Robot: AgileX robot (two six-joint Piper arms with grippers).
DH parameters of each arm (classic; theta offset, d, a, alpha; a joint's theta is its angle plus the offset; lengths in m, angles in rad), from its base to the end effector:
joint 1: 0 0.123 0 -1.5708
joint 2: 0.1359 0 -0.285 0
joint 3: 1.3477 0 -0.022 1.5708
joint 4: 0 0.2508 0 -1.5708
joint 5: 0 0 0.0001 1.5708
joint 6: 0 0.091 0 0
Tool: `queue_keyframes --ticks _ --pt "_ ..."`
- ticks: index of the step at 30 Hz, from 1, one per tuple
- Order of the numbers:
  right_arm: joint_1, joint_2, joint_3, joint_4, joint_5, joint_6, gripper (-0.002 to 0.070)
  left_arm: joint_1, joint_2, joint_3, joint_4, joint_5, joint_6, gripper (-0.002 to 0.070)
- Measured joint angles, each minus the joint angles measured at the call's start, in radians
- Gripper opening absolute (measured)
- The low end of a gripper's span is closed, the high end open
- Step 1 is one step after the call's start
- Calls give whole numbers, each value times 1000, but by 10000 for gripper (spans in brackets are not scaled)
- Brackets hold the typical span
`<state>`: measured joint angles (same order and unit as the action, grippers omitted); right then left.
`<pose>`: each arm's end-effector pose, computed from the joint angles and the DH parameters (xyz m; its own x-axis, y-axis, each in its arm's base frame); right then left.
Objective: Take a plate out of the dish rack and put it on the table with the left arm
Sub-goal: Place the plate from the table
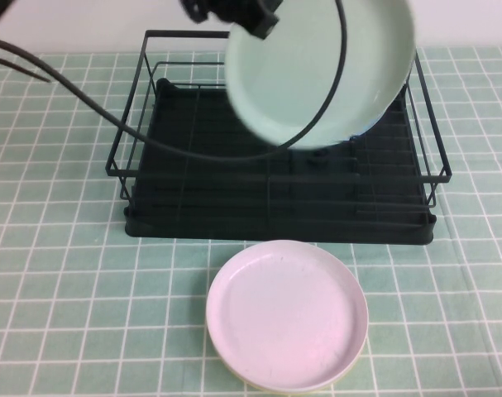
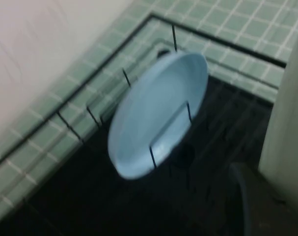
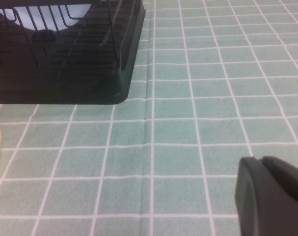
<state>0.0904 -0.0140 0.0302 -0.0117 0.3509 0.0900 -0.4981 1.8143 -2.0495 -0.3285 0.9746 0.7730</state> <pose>0.0530 0.0044 0.1722 -0.2811 0.0538 -0.9582 -0.0644 0.9951 0.0747 0.3463 -0.2160 0.4366 -0.0711 0.6434 -0.7622 0.8266 0.4657 0.3160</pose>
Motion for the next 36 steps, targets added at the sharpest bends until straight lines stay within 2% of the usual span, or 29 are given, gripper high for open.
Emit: queue_keyframes --ticks 3,6,10,13,17,22,26,36 --pt "0 0 0 0 0 0 -18 29 -15 0 25 158 -145 45" --pt "0 0 0 0 0 0 -18 98 -17 36 -78 252 -214 45" --pt "0 0 0 0 0 0 -18 176 -56 194 -263 262 -216 45" --pt "0 0 0 0 0 0 -18 197 -119 373 -325 259 -195 44" --pt "0 0 0 0 0 0 -18 191 -194 619 -344 232 -156 44" --pt "0 0 0 0 0 0 -18 156 -199 864 -359 41 -112 44" --pt "0 0 0 0 0 0 -18 137 -158 906 -372 -36 -81 44" --pt "0 0 0 0 0 0 -18 133 -83 908 -473 -74 47 44"
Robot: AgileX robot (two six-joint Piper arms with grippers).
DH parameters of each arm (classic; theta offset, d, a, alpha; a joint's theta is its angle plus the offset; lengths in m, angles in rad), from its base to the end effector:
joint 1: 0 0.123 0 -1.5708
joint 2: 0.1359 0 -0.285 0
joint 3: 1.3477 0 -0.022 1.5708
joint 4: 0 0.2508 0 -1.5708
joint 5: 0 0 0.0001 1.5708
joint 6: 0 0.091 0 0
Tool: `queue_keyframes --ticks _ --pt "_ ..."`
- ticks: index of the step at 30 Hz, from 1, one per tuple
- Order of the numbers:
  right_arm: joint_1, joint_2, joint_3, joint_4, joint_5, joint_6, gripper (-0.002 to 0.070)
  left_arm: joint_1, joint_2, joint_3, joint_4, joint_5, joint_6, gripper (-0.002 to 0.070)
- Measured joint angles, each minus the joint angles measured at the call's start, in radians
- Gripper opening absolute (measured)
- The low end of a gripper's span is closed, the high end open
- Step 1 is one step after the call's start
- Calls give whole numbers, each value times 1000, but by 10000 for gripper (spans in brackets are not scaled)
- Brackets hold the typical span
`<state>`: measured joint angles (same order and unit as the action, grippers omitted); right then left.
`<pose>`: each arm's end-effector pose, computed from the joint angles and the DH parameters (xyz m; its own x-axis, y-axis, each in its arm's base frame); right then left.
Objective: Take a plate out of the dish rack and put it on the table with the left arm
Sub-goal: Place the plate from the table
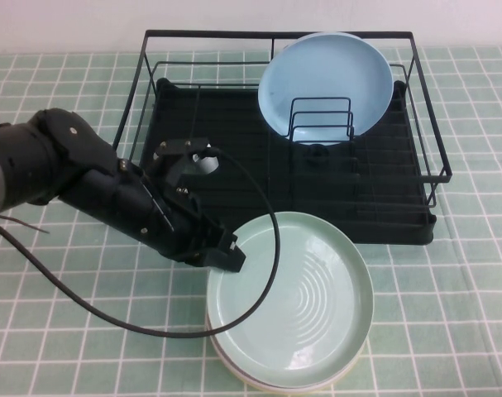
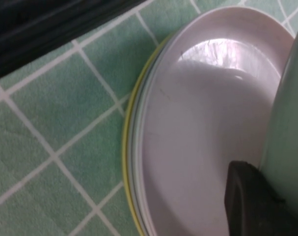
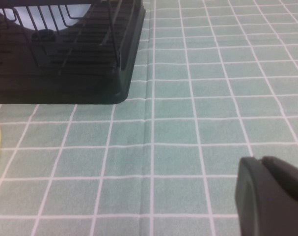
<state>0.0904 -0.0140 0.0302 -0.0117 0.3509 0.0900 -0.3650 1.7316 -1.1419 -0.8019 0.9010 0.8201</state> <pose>0.0530 0.0044 0.1722 -0.2811 0.0538 -0.9582 -0.0644 0.9951 0.0747 0.2986 -0.1690 0.2234 -0.7338 0.4989 -0.4611 0.6765 0.5985 -0.4291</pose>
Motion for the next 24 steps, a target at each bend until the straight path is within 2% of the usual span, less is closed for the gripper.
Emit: queue_keyframes --ticks 9,12,16,18,21,24 --pt "0 0 0 0 0 0 -18 0 4 0 -16 -8 86 61" --pt "0 0 0 0 0 0 -18 -2 4 0 -16 -8 90 138" --pt "0 0 0 0 0 0 -18 -2 4 0 -16 -8 95 312" --pt "0 0 0 0 0 0 -18 -2 4 0 -16 -8 99 377" --pt "0 0 0 0 0 0 -18 -2 4 0 -6 -12 105 421" --pt "0 0 0 0 0 0 -18 -2 -10 -26 80 -10 82 428"
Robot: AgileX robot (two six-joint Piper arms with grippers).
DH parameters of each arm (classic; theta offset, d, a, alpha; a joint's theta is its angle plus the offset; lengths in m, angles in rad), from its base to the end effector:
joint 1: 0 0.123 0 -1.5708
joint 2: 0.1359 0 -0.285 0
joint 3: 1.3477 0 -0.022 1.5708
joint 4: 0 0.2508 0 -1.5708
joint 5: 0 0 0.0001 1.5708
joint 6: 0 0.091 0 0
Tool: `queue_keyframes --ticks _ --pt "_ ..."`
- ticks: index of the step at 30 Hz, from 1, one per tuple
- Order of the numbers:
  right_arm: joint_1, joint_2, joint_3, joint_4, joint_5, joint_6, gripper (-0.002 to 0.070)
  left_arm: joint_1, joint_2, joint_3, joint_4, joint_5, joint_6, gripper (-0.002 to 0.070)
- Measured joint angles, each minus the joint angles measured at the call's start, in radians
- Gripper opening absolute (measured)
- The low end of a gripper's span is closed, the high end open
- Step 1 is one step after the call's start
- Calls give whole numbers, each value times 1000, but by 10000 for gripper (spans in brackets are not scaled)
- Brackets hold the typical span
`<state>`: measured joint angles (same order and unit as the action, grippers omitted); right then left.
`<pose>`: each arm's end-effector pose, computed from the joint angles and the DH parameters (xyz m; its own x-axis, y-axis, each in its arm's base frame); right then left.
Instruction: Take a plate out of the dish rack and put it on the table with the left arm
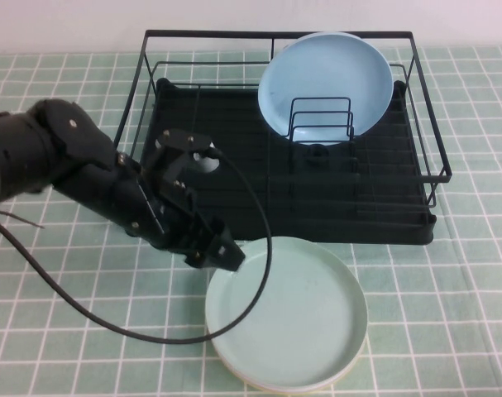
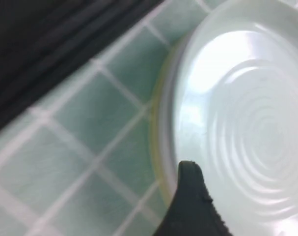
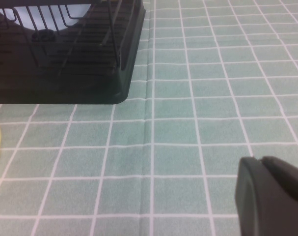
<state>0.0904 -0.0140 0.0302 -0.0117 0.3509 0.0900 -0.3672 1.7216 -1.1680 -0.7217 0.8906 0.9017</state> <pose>0.0530 0.0044 0.1722 -0.2811 0.0538 -0.9582 -0.0644 0.9951 0.0747 0.3021 -0.1663 0.2301 -0.6236 0.5946 -0.5076 0.7760 0.5496 -0.3095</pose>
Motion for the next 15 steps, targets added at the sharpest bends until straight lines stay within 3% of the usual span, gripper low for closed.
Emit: queue_keyframes --ticks 6,8,11,15 --pt "0 0 0 0 0 0 -18 0 -92 -104 312 20 -197 364" --pt "0 0 0 0 0 0 -18 0 -138 -125 402 24 -276 286" --pt "0 0 0 0 0 0 -18 0 -214 -123 536 16 -339 104" --pt "0 0 0 0 0 0 -18 0 -354 -41 620 -81 -394 20"
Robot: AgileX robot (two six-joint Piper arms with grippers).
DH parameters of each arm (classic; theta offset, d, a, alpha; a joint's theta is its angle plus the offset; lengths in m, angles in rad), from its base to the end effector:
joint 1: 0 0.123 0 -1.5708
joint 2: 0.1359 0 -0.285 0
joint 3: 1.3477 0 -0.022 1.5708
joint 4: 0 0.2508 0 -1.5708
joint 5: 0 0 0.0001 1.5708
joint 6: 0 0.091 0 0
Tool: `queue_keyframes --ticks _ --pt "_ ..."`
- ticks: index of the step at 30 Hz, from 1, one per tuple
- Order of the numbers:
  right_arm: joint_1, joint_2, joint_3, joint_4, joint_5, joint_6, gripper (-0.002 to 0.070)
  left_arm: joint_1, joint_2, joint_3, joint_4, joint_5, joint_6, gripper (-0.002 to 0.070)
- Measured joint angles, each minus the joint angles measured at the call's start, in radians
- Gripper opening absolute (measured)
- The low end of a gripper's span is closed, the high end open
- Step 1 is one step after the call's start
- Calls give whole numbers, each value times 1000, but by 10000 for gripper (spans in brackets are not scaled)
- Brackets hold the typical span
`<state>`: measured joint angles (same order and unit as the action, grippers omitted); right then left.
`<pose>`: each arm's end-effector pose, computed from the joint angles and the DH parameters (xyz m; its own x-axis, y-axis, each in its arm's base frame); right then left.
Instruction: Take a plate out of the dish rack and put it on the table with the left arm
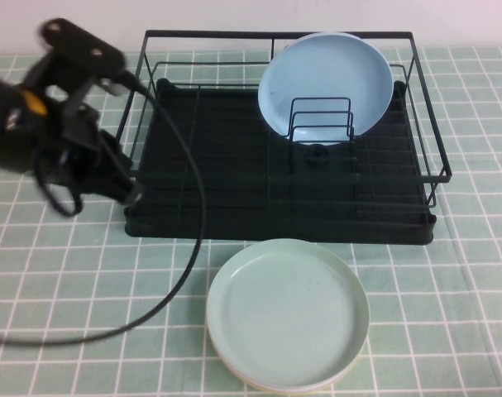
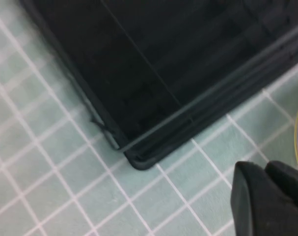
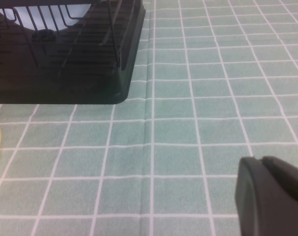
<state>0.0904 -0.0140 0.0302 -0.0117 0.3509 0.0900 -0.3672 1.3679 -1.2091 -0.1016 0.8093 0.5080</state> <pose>0.0530 0.0044 0.1722 -0.2811 0.0538 -0.9582 -0.0644 0.9951 0.0747 0.2687 -0.1105 0.3414 -0.4803 0.6377 -0.6022 0.6684 0.7107 0.2195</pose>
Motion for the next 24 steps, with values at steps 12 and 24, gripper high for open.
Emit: queue_keyframes --ticks 12,24 --pt "0 0 0 0 0 0 -18 0 -580 520 29 -288 -168 0" --pt "0 0 0 0 0 0 -18 0 -883 743 29 -174 -227 0"
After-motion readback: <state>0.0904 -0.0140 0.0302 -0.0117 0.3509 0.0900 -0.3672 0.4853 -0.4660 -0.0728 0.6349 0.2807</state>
